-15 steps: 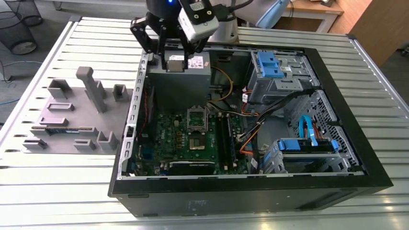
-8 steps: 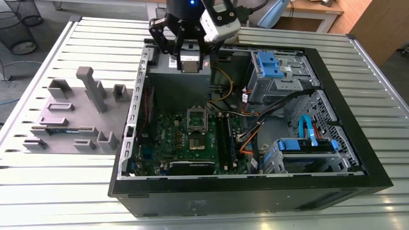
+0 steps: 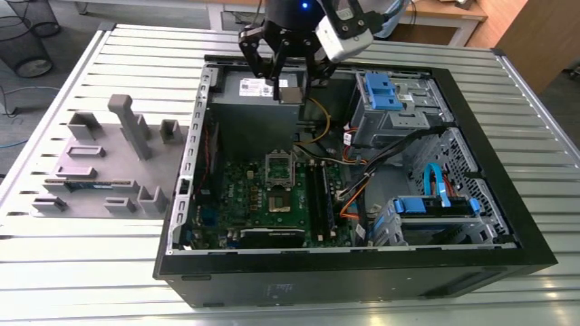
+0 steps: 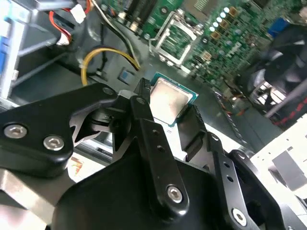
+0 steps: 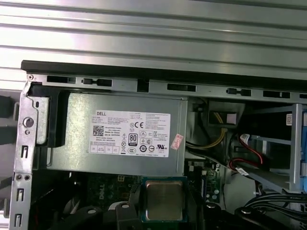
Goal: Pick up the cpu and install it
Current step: 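Pick up the cpu and move it towards the insertion slot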
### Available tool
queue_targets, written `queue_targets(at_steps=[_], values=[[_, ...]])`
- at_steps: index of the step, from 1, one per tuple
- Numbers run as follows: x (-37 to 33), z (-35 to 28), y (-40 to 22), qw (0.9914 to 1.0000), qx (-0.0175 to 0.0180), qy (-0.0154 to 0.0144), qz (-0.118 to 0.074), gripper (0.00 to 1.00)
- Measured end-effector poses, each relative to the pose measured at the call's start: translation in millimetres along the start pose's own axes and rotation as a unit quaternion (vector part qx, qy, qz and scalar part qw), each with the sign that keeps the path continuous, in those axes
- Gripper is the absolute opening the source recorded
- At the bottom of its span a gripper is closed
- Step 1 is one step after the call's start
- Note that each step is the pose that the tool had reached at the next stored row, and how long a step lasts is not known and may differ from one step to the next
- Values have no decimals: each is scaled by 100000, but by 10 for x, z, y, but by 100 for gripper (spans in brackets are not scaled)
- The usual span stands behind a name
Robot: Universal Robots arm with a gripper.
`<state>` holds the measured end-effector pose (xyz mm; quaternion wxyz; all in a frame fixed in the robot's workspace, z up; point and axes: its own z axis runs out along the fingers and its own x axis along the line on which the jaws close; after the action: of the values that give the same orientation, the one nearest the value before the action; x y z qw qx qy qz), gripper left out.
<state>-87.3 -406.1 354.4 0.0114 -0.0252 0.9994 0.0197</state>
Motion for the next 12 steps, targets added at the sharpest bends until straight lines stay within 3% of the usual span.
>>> queue_targets(at_steps=[4,12], values=[[-108,2,-6,100000,4,9,-13,47],[-112,3,-6,100000,0,5,-7,47]])
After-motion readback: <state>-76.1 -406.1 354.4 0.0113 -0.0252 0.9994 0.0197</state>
